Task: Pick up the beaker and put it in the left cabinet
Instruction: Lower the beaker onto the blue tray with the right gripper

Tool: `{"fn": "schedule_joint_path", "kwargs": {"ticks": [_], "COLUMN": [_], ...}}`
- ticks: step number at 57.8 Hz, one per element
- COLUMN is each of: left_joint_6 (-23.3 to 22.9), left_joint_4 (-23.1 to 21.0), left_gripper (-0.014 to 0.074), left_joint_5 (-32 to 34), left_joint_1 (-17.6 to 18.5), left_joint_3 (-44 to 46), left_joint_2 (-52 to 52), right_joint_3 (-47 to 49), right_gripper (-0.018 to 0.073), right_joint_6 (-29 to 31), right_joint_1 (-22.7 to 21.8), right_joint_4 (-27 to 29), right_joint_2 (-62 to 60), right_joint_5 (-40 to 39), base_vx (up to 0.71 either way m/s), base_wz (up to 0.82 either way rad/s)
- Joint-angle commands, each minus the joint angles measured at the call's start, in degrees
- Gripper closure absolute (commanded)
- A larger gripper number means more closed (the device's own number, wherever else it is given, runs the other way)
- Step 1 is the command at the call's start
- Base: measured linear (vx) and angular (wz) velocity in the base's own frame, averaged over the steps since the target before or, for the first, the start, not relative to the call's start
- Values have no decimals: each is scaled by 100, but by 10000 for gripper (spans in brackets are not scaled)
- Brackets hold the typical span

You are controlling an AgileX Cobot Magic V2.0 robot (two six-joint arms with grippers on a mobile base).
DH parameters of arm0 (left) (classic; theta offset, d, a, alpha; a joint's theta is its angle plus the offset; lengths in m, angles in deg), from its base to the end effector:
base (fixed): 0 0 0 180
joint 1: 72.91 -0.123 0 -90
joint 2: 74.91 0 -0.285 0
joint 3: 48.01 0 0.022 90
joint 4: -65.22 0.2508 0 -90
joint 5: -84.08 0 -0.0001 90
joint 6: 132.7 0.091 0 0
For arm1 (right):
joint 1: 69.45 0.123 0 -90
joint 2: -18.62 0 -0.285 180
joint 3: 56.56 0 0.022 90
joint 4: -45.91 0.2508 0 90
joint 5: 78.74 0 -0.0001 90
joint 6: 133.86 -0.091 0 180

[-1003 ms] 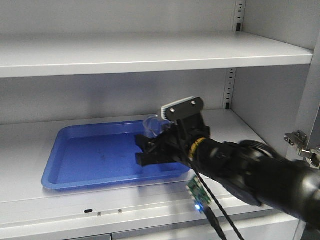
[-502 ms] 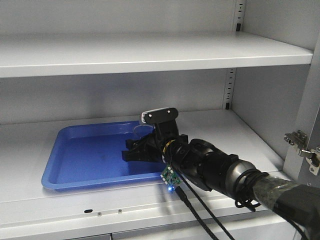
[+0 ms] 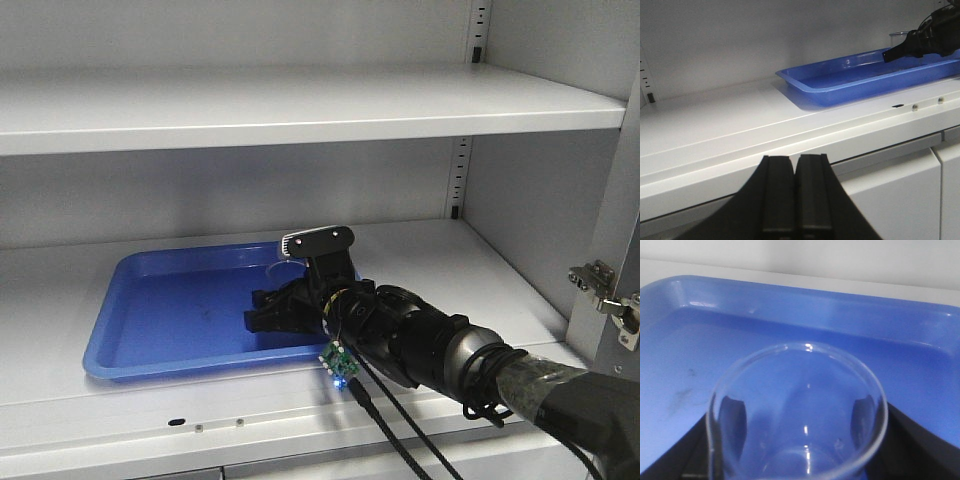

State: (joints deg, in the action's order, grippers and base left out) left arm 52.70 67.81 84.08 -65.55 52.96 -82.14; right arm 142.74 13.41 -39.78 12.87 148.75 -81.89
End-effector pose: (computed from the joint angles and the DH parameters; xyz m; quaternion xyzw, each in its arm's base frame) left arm 0.0564 -0.0073 0.2030 0.0913 0.6775 0.0040 0.7298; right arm 0.4438 0.2559 0.2438 -0.2177 0.7801 0.1605 0.5641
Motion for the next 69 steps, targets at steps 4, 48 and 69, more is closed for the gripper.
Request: {"fn": "schedule_joint_path", "kwargs": {"ticks": [4, 48, 69], "left_joint_6": [-15, -15, -15], "left_joint_4": [-18, -18, -18], "left_gripper": [595, 595, 595], "left_joint_5": [428, 428, 428], "left_joint_1": [3, 3, 3], "left_joint_3": [-90, -90, -90], "left_joint_2": [106, 106, 106], "right_joint_3": [200, 195, 195], "right_gripper": [-171, 274, 570], "right_joint_6": [-14, 60, 46], "right_joint_1": [-18, 470, 930], "right_joint_4": [-3, -46, -34], "right_joint_2": [-455, -1626, -2143], "right_joint_5": [-340, 1113, 1991], "base_vx": [0, 0, 0], "base_wz": [0, 0, 0]}}
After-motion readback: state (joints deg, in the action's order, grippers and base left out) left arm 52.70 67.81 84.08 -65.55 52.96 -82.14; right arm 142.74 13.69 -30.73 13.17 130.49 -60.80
